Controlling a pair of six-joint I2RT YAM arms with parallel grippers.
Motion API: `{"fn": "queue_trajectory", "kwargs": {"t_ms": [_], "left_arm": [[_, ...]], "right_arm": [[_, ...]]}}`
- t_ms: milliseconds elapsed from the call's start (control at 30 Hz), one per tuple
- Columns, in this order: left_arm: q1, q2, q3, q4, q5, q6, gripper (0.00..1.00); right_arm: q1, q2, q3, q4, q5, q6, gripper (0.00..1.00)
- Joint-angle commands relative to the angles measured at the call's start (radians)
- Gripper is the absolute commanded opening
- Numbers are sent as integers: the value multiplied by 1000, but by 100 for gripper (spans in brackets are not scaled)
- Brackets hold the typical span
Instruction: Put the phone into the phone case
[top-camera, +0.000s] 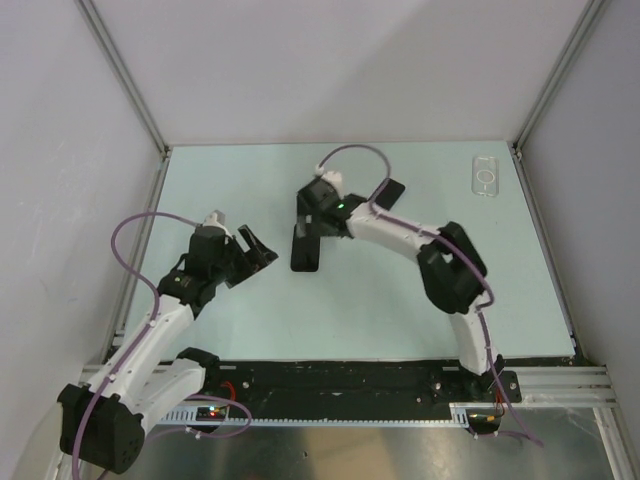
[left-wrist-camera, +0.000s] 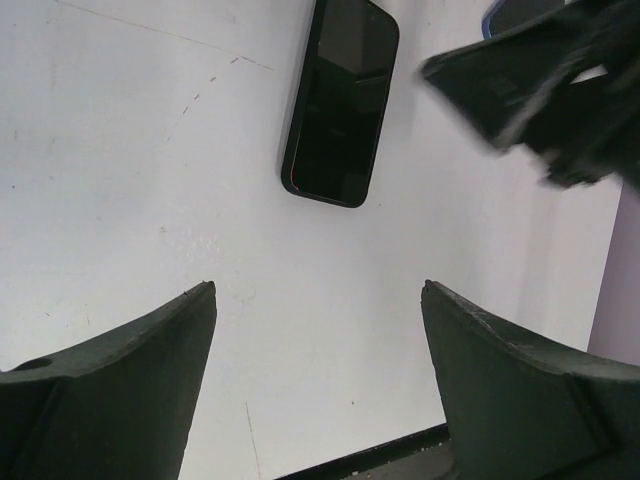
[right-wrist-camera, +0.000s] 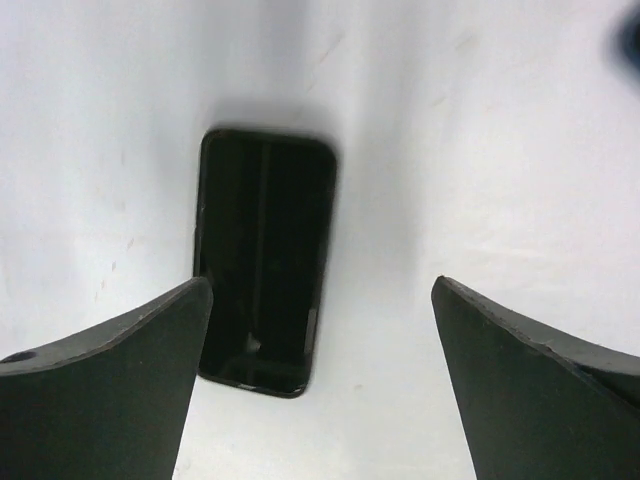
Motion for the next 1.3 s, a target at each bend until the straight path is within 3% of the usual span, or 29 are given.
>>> {"fn": "queue_trajectory", "kwargs": {"t_ms": [0, 267, 600, 900, 1267], "left_arm": [[7, -19, 13, 4, 38, 51, 88], [9, -6, 25, 4, 69, 83, 88], [42, 30, 30, 5, 112, 101, 88], [92, 46, 25, 10, 140, 104, 88], [107, 66, 20, 23, 154, 97, 88]], "right_arm": [[-173, -189, -47, 45, 9, -117, 95], [-552, -159, -17, 76, -87, -239, 69], [-833, 115, 281, -38, -172, -262, 59], [-959, 284, 471, -128, -254, -244, 57], [-1008, 369, 527, -175, -289, -242, 57]]}}
